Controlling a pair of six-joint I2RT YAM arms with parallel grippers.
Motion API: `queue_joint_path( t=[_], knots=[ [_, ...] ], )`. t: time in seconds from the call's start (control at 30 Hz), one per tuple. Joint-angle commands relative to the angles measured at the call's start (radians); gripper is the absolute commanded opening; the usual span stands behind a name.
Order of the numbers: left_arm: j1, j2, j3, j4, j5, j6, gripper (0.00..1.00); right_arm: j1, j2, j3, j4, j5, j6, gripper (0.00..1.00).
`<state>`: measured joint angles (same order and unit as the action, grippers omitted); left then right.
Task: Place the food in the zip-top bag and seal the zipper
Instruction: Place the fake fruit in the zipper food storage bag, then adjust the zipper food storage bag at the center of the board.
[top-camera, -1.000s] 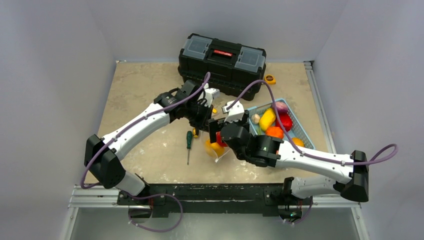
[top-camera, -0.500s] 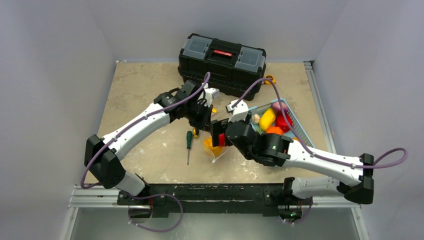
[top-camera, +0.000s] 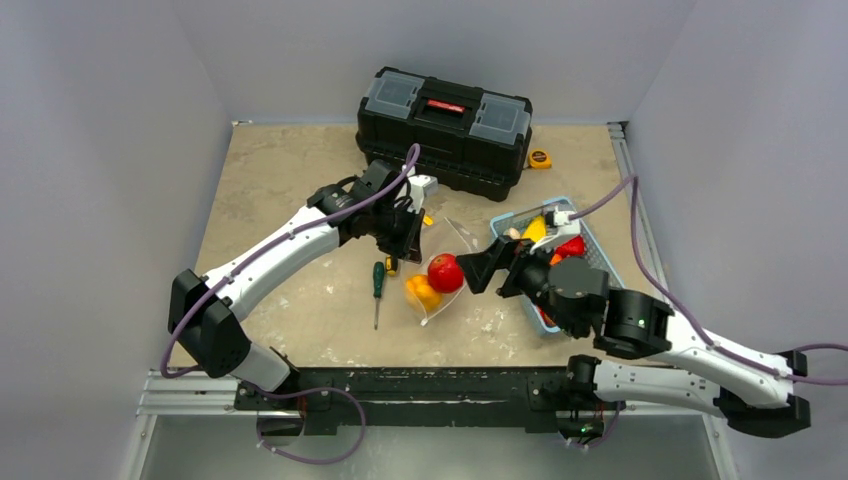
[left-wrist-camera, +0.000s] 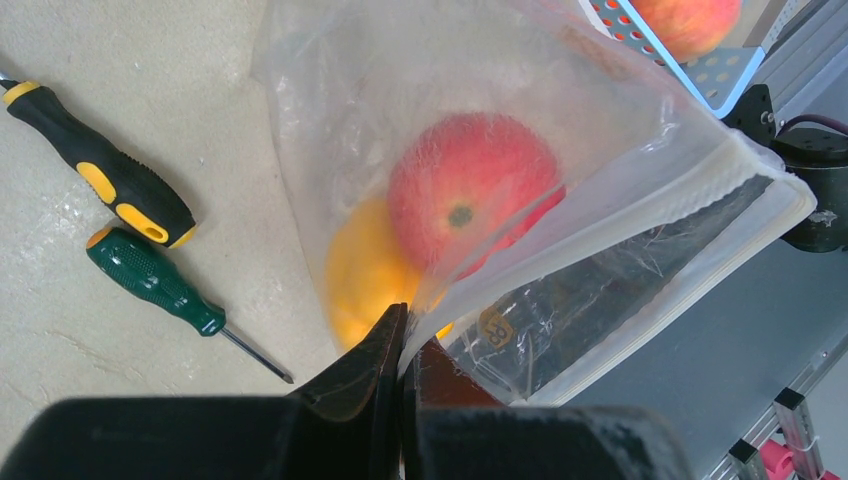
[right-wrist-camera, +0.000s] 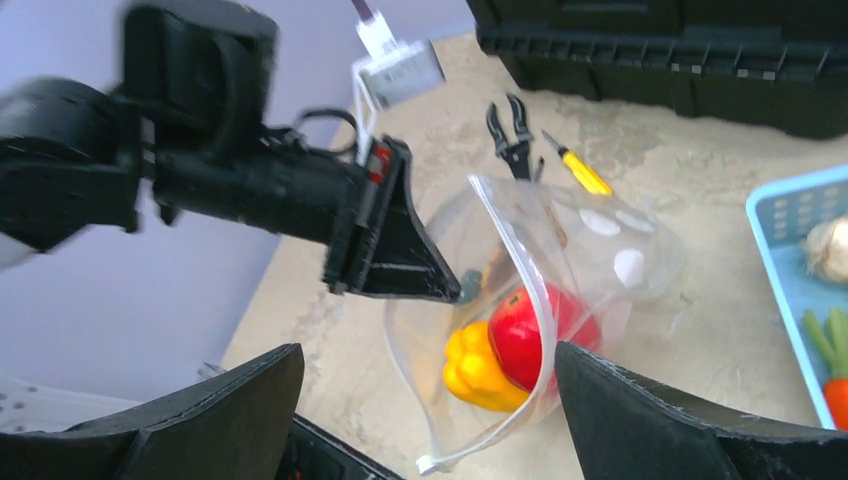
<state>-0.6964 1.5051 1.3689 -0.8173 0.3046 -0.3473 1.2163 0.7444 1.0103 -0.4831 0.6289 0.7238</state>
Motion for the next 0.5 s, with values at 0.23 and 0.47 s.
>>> queue_joint_path(
  t=[0.23,0.47],
  knots=[
    [-0.002,-0.038,0.029,0.009,-0.006,0.022,0.00,0.000,0.195,-0.042,-0.083,0.090,0.145,0.95],
    [-0.003,-0.044,0.027,0.009,-0.016,0.024,0.00,0.000,0.314,-0.097,0.015,-0.098,0.127,0.67]
  ],
)
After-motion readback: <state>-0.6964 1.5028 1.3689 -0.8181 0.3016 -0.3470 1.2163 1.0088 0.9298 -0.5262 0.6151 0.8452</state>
